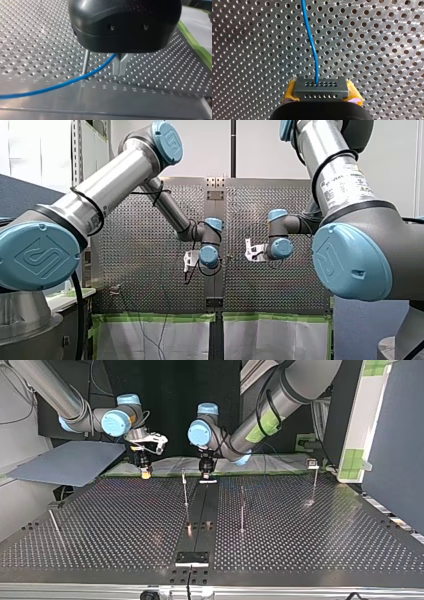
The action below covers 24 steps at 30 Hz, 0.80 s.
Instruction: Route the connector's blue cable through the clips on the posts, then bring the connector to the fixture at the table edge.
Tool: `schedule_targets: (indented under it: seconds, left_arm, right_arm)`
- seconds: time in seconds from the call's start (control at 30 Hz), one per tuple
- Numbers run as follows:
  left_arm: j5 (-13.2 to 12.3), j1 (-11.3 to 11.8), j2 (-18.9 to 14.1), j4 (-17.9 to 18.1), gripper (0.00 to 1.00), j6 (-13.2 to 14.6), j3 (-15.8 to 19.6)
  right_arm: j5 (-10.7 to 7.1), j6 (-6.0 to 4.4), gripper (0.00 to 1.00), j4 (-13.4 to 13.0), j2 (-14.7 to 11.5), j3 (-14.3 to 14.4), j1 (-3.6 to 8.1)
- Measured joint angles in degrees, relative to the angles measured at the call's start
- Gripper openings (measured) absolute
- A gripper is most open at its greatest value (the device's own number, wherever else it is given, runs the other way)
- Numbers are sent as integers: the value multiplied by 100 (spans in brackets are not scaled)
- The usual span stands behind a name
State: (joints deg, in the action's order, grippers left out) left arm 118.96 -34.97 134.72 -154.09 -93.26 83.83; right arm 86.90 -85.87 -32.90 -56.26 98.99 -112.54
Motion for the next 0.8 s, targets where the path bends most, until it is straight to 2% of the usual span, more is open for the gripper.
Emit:
schedule_targets:
  seconds: [0.57,0.8]
  left_arm:
    - [-26,42,49,-31,1,-134,-393]
    - [-158,149,55,-42,1,-144,-430]
  right_arm:
    - [-66,-47,0,102,72,-205,139]
    - [-118,-138,0,76,101,-274,173]
